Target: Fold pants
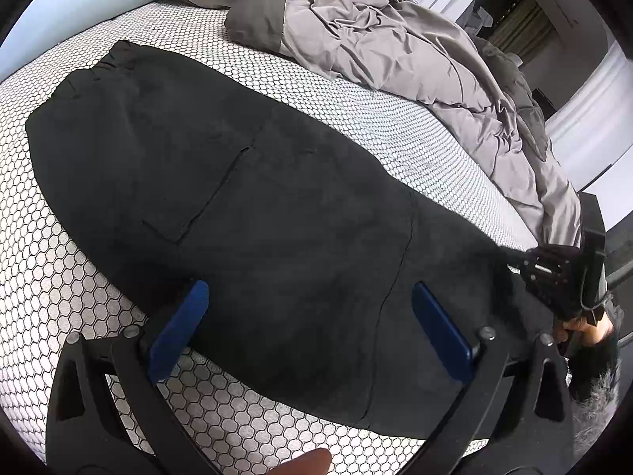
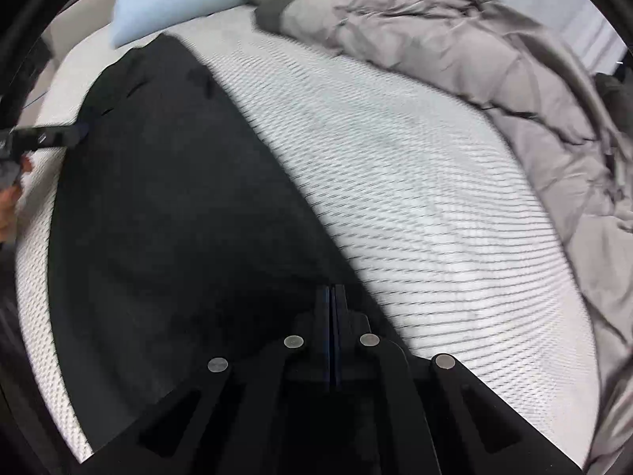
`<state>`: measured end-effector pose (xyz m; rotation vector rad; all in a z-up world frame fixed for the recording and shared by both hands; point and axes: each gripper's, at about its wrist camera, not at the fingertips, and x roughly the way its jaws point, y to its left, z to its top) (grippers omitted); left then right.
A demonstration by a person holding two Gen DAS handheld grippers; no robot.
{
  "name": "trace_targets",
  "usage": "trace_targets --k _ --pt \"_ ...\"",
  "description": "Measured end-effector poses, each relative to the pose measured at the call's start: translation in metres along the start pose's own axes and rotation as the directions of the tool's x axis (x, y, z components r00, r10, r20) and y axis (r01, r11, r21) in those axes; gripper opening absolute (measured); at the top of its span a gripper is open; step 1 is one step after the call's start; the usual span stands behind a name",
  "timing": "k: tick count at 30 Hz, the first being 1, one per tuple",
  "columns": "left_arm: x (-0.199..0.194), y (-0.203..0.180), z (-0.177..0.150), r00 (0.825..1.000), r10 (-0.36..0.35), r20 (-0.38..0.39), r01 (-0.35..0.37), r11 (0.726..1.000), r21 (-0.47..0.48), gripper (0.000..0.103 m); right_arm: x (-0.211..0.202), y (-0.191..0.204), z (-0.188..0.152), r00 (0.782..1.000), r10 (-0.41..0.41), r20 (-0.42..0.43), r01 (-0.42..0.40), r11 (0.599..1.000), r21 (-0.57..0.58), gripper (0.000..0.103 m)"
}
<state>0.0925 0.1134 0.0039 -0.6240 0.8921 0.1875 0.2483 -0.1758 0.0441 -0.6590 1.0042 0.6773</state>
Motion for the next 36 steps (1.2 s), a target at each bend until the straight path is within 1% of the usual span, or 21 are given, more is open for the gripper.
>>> trace_targets --k 1,3,5,8,10,12,13,14,17,20,21,22,24,25,26,29,30,31,33,35,36 --pt "0.001 0.000 0.000 1.000 0.001 -0.003 -0.001 1.000 0.002 0.102 0.003 0.000 0.000 1.000 -0.025 -0.005 0.025 1.000 0.006 0.001" --pt "0.003 0.000 0.001 1.000 0.010 -0.008 -0.009 1.000 0.006 0.102 0.010 0.012 -0.001 0.992 -0.128 -0.023 0.128 0.992 -0.008 0.003" --pt "0.008 0.000 0.002 1.000 0.020 -0.015 -0.020 1.000 0.013 0.102 0.026 0.024 -0.004 0.976 -0.203 -0.083 0.201 0.979 -0.028 0.013" --pt "0.013 -0.004 0.002 0.998 0.057 -0.014 -0.056 0.998 0.032 0.102 0.028 0.019 -0.010 0.967 -0.240 -0.091 0.243 0.970 0.029 0.020" --pt "0.013 -0.017 -0.001 0.992 0.127 0.024 -0.129 0.987 0.099 0.102 0.002 0.020 -0.029 0.969 -0.240 -0.063 0.246 0.957 0.152 0.035" --pt "0.012 -0.031 -0.008 0.989 0.141 0.041 -0.146 0.977 0.158 0.102 -0.025 0.011 -0.052 0.965 -0.262 0.002 0.248 0.914 0.321 0.080" --pt "0.011 -0.038 -0.011 0.991 0.129 0.040 -0.135 0.975 0.178 0.102 -0.043 0.009 -0.067 0.957 -0.288 0.038 0.250 0.882 0.400 0.086" --pt "0.010 -0.046 -0.015 0.994 0.103 0.032 -0.108 0.973 0.204 0.102 -0.063 0.008 -0.088 0.942 -0.324 0.085 0.248 0.845 0.475 0.090" --pt "0.010 -0.073 -0.032 0.999 0.038 0.003 -0.038 0.960 0.278 0.102 -0.093 0.007 -0.134 0.914 -0.390 0.106 0.260 0.767 0.586 0.101" --pt "0.023 -0.101 -0.055 0.998 0.001 -0.067 0.022 0.936 0.350 0.102 -0.109 0.013 -0.189 0.904 -0.427 0.016 0.293 0.649 0.702 0.102" --pt "0.031 -0.109 -0.064 0.995 0.008 -0.097 0.030 0.926 0.377 0.102 -0.108 0.012 -0.200 0.907 -0.422 0.011 0.281 0.622 0.731 0.102" --pt "0.038 -0.115 -0.071 0.993 0.033 -0.109 0.015 0.914 0.405 0.102 -0.104 0.005 -0.215 0.915 -0.402 0.027 0.236 0.589 0.773 0.102" --pt "0.048 -0.121 -0.082 0.990 0.100 -0.095 -0.046 0.890 0.454 0.102 -0.088 -0.002 -0.240 0.945 -0.327 0.025 0.164 0.539 0.826 0.102" --pt "0.051 -0.123 -0.087 0.989 0.117 -0.090 -0.059 0.874 0.483 0.102 -0.077 -0.005 -0.247 0.952 -0.306 -0.029 0.200 0.546 0.814 0.102" --pt "0.052 -0.126 -0.093 0.989 0.127 -0.075 -0.071 0.855 0.514 0.102 -0.074 -0.003 -0.251 0.945 -0.318 -0.070 0.245 0.552 0.797 0.102" --pt "0.051 -0.126 -0.099 0.991 0.116 -0.061 -0.064 0.833 0.549 0.102 -0.080 -0.007 -0.257 0.907 -0.397 -0.143 0.374 0.600 0.707 0.102" --pt "0.050 -0.125 -0.099 0.992 0.110 -0.068 -0.054 0.833 0.551 0.102 -0.086 -0.007 -0.262 0.887 -0.432 -0.162 0.418 0.604 0.678 0.102" --pt "0.048 -0.124 -0.100 0.992 0.105 -0.072 -0.048 0.833 0.551 0.102 -0.091 -0.006 -0.270 0.893 -0.424 -0.150 0.405 0.614 0.677 0.102" --pt "0.041 -0.126 -0.097 0.993 0.079 -0.082 -0.021 0.837 0.547 0.102 -0.097 0.000 -0.285 0.901 -0.411 -0.136 0.383 0.609 0.694 0.100" --pt "0.032 -0.125 -0.096 0.997 0.033 -0.075 0.010 0.862 0.508 0.102 -0.103 0.012 -0.291 0.896 -0.430 -0.114 0.383 0.615 0.689 0.101" --pt "0.030 -0.128 -0.095 0.996 -0.016 -0.093 0.059 0.876 0.479 0.102 -0.107 0.016 -0.291 0.896 -0.434 -0.096 0.374 0.620 0.689 0.101"
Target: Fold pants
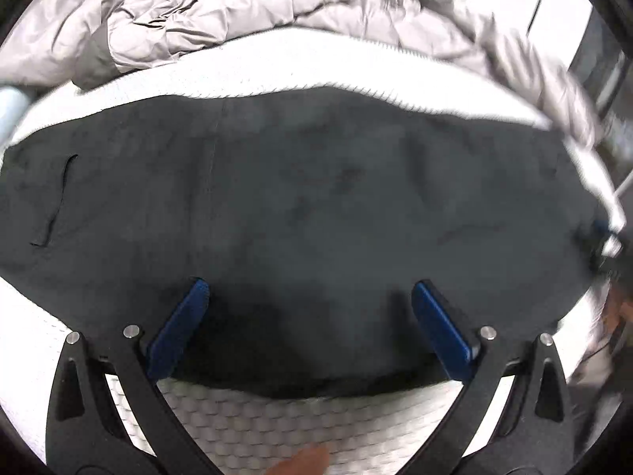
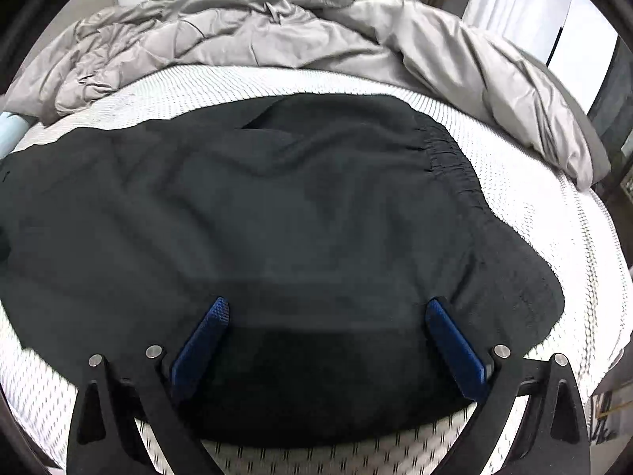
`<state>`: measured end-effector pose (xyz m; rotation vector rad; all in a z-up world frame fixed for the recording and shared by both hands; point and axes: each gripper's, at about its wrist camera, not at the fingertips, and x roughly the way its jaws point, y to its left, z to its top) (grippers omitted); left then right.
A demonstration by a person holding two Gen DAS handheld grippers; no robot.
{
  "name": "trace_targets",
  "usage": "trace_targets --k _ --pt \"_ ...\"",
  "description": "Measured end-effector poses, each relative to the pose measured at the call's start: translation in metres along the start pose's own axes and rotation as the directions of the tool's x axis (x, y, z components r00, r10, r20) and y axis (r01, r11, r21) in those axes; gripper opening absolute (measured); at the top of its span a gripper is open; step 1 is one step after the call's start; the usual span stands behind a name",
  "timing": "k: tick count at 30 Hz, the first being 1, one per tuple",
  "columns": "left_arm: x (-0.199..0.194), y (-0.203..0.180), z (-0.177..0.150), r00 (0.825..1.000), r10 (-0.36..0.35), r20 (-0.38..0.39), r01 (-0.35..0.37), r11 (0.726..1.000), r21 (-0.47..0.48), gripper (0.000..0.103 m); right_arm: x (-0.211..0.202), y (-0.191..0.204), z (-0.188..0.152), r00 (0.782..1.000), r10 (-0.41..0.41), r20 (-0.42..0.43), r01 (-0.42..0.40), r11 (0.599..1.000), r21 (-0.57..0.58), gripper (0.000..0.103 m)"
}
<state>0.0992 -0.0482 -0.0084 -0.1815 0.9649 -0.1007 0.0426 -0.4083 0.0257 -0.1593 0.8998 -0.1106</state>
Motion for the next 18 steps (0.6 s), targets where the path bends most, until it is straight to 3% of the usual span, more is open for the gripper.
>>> trace_targets --k 2,4,6,7,9,10,11,13,15,16,17,18 --pt "0.001 -0.014 0.004 0.993 -0.115 0.002 0.115 0.993 -0.037 0.102 -0.012 -0.003 0.004 0.994 0.087 0.065 -0.091 0.994 0.060 0.101" --pt "0.007 -0.034 0.007 0.988 -0.154 0.002 0.154 0.988 -0.021 0.102 -0.011 -0.005 0.009 0.983 0.162 0.087 -0.173 0.974 0.144 0.102" --pt "0.016 -0.065 0.005 0.987 -0.163 -0.016 0.163 0.986 0.034 0.102 0.000 0.001 0.012 0.977 0.205 0.057 -0.212 0.957 0.199 0.102" --pt "0.020 -0.079 0.004 0.988 -0.154 -0.031 0.156 0.985 0.073 0.102 0.009 0.013 0.014 0.976 0.215 0.015 -0.215 0.962 0.171 0.102" --pt "0.029 -0.108 -0.004 0.996 -0.075 -0.055 0.084 0.981 0.177 0.102 0.019 0.041 0.014 0.992 0.122 -0.039 -0.121 0.992 0.024 0.102" --pt "0.033 -0.115 -0.008 0.997 -0.032 -0.066 0.046 0.976 0.212 0.102 0.018 0.052 0.013 0.997 0.078 -0.027 -0.080 0.996 -0.046 0.102" --pt "0.036 -0.120 -0.012 0.997 -0.002 -0.078 0.020 0.971 0.238 0.102 0.015 0.053 0.014 0.996 0.088 -0.018 -0.089 0.994 -0.066 0.102" --pt "0.034 -0.120 -0.016 0.996 -0.014 -0.082 0.033 0.972 0.231 0.102 0.010 0.035 0.012 0.982 0.185 -0.023 -0.186 0.982 -0.020 0.102" --pt "0.034 -0.116 -0.015 0.995 -0.032 -0.095 0.052 0.974 0.219 0.102 0.008 0.014 0.008 0.988 0.154 -0.010 -0.154 0.988 0.024 0.102" --pt "0.034 -0.116 -0.016 0.995 -0.033 -0.095 0.054 0.974 0.218 0.102 0.007 -0.002 0.004 0.995 0.098 -0.004 -0.098 0.994 0.050 0.101" --pt "0.032 -0.116 -0.018 0.995 -0.031 -0.092 0.051 0.974 0.222 0.102 0.005 -0.013 0.001 0.994 0.112 0.004 -0.112 0.991 0.074 0.098" --pt "0.033 -0.116 -0.020 0.996 -0.027 -0.089 0.047 0.973 0.226 0.102 0.002 -0.025 -0.002 0.985 0.174 0.015 -0.175 0.978 0.110 0.098"
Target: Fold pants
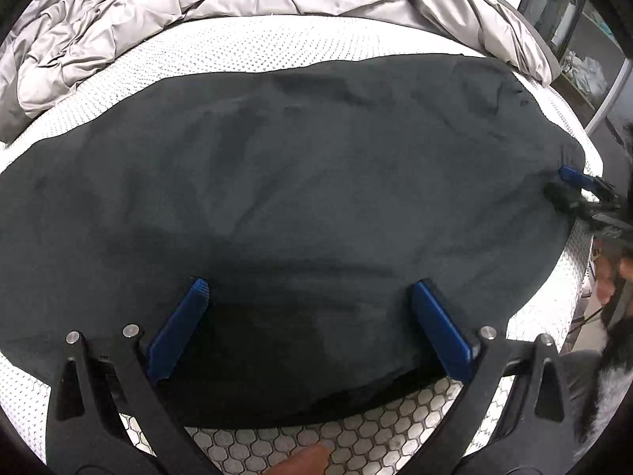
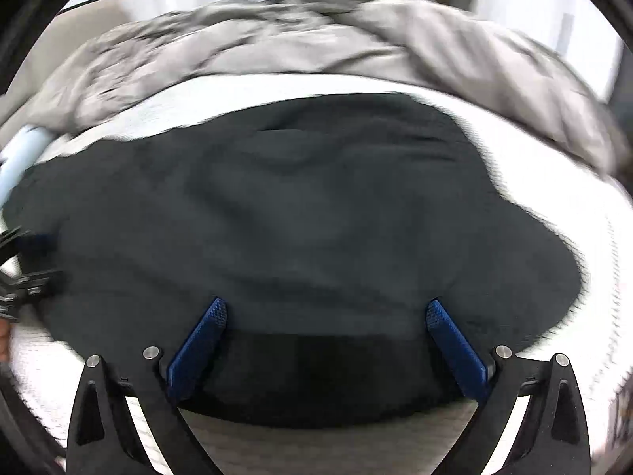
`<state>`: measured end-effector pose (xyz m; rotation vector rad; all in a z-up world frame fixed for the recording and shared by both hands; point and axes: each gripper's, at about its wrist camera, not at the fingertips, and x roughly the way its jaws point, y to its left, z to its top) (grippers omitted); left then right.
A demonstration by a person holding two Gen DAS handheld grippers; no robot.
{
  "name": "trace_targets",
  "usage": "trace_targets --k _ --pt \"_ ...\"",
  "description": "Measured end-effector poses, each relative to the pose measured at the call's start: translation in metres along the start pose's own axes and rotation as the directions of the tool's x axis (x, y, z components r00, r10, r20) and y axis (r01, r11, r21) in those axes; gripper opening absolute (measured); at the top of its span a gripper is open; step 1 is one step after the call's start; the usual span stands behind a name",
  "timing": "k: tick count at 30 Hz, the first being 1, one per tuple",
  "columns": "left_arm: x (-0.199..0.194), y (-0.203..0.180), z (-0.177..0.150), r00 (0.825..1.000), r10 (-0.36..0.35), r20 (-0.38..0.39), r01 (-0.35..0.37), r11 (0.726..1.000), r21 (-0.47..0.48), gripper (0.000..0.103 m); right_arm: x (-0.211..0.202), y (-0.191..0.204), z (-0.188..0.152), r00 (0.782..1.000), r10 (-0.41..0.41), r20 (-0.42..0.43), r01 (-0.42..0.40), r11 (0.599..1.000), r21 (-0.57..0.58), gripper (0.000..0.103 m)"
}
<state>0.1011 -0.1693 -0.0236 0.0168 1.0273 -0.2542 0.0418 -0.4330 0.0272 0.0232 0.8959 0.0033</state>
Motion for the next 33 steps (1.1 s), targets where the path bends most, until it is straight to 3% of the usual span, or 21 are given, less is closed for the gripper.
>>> trace_targets --k 2,7,9,11,14,15,16,17,18,20,22,25,27,29,31,33 --pt "0.001 0.002 0.001 1.000 0.007 -0.001 -0.007 1.000 -0.001 0.102 -0.015 -0.014 -0.003 0.998 0.060 0.036 -0.063 0.995 0.072 0.099" --pt "0.001 0.017 0.016 0.999 -0.049 0.013 0.050 0.993 -0.110 0.102 -0.048 -0.043 -0.006 0.983 0.007 0.182 -0.048 0.974 0.220 0.100" --pt "0.005 0.023 0.021 0.998 -0.060 0.009 0.060 0.988 -0.140 0.102 -0.050 -0.073 -0.004 0.980 -0.083 0.179 0.009 0.925 0.379 0.100" --pt "0.009 0.024 0.022 0.999 -0.045 0.009 0.046 0.990 -0.136 0.102 -0.046 -0.098 -0.004 0.981 -0.106 0.165 0.012 0.871 0.491 0.100" --pt "0.011 0.020 0.020 1.000 -0.015 0.006 0.015 0.996 -0.093 0.102 -0.033 -0.115 -0.011 0.987 -0.007 0.158 -0.087 0.809 0.581 0.100" --pt "0.012 0.018 0.020 1.000 -0.006 0.005 0.006 0.997 -0.078 0.102 -0.026 -0.119 -0.012 0.984 0.053 0.172 -0.147 0.789 0.597 0.100" --pt "0.012 0.017 0.019 1.000 -0.003 0.006 0.003 0.997 -0.074 0.102 -0.016 -0.123 -0.013 0.967 0.148 0.208 -0.248 0.739 0.626 0.099" --pt "0.012 0.017 0.018 1.000 -0.004 0.008 0.004 0.997 -0.075 0.102 -0.007 -0.127 -0.013 0.945 0.214 0.246 -0.325 0.683 0.654 0.089" --pt "0.012 0.018 0.018 1.000 -0.007 0.009 0.008 0.997 -0.076 0.102 -0.001 -0.130 -0.012 0.930 0.245 0.274 -0.367 0.641 0.674 0.061" --pt "0.011 0.019 0.017 1.000 -0.014 0.012 0.015 0.997 -0.082 0.102 0.004 -0.133 -0.009 0.933 0.218 0.285 -0.359 0.600 0.715 0.026" --pt "0.009 0.022 0.016 1.000 -0.015 0.012 0.016 0.996 -0.089 0.102 -0.005 -0.132 -0.003 0.927 0.207 0.314 -0.373 0.610 0.699 0.022" --pt "0.009 0.027 0.015 1.000 -0.013 0.012 0.015 0.994 -0.109 0.102 -0.031 -0.116 -0.005 0.944 0.129 0.303 -0.298 0.728 0.618 0.021" --pt "0.008 0.032 0.015 1.000 -0.012 0.013 0.014 0.993 -0.118 0.102 -0.019 -0.114 -0.006 0.981 0.095 0.171 -0.181 0.774 0.607 0.027" --pt "0.004 0.037 0.015 1.000 -0.007 0.019 0.010 0.992 -0.128 0.102 -0.006 -0.118 -0.007 0.989 0.098 0.112 -0.147 0.767 0.625 0.030" --pt "-0.001 0.047 0.015 0.999 -0.006 0.032 0.011 0.988 -0.157 0.102 -0.017 -0.123 -0.005 0.984 0.096 0.153 -0.173 0.745 0.645 0.039" --pt "-0.006 0.061 0.016 0.998 -0.025 0.055 0.036 0.978 -0.204 0.102 -0.037 -0.124 -0.002 0.976 0.003 0.217 -0.143 0.757 0.638 0.068"
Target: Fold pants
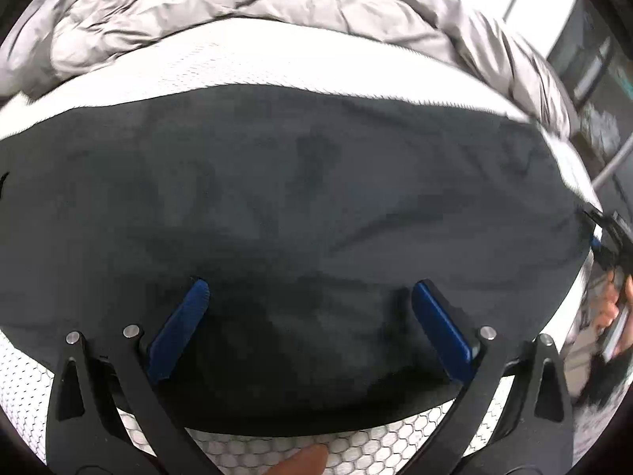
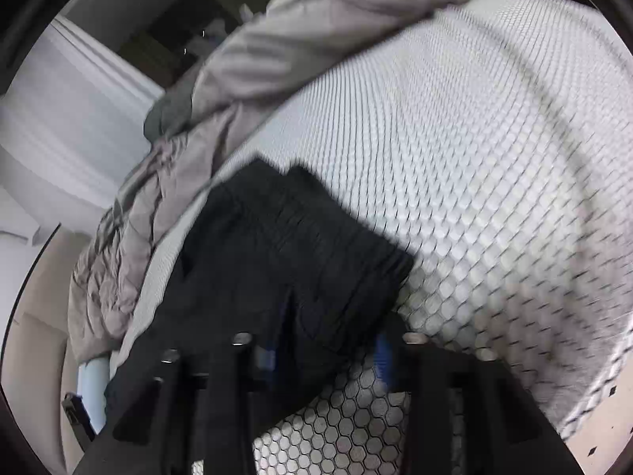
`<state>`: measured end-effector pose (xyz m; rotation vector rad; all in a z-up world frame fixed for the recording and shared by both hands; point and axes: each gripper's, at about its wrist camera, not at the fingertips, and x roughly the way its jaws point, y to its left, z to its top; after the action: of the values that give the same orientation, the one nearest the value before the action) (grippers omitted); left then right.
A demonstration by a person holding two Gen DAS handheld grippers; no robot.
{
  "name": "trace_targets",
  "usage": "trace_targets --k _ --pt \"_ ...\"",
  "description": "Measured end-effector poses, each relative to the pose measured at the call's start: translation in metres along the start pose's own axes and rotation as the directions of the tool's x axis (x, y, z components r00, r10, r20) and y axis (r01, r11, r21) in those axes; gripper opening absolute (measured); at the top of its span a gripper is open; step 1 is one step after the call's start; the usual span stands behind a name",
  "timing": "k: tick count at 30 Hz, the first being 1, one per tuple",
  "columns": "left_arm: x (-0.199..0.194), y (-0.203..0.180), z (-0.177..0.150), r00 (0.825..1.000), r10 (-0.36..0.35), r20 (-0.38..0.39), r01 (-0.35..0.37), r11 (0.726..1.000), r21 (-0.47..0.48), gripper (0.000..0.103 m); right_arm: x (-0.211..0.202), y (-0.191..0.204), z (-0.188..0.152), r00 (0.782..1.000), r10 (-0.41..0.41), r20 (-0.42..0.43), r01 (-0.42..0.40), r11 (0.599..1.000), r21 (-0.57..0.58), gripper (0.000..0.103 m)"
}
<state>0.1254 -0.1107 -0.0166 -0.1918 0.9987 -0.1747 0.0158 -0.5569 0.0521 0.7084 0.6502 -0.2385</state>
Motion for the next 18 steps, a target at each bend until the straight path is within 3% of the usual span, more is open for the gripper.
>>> trace_targets --k 2,5,8,11,14,16,18 --pt "-0.002 0.011 0.005 0.999 -0.032 0.007 0.033 0.998 -0.055 0.102 -0.011 0.004 0.010 0.996 0.045 0.077 -0.042 0.998 -0.038 0.079" --pt "0.001 0.015 0.012 0.998 -0.063 -0.003 0.063 0.994 -0.090 0.102 -0.016 0.010 0.018 0.991 0.032 0.126 -0.023 0.997 -0.069 0.079" --pt "0.004 0.004 0.014 0.998 -0.063 -0.011 0.062 0.997 -0.048 0.102 -0.023 0.018 0.022 0.989 -0.009 0.145 0.023 0.995 -0.100 0.079" --pt "0.007 -0.008 0.013 0.999 -0.041 -0.016 0.041 0.999 -0.005 0.102 0.009 0.063 0.031 1.000 -0.014 0.013 0.017 0.962 -0.274 0.089" --pt "0.010 -0.015 0.010 0.999 -0.026 -0.023 0.026 1.000 0.007 0.102 0.041 0.108 0.041 0.997 -0.066 -0.035 0.043 0.883 -0.467 0.089" --pt "0.014 -0.017 0.008 0.999 -0.014 -0.029 0.014 1.000 0.016 0.102 0.072 0.125 0.048 0.990 -0.116 -0.075 0.059 0.848 -0.527 0.089" --pt "0.016 -0.021 0.007 1.000 0.002 -0.029 -0.001 0.999 0.035 0.102 0.103 0.127 0.056 0.974 -0.186 -0.126 0.090 0.838 -0.538 0.089"
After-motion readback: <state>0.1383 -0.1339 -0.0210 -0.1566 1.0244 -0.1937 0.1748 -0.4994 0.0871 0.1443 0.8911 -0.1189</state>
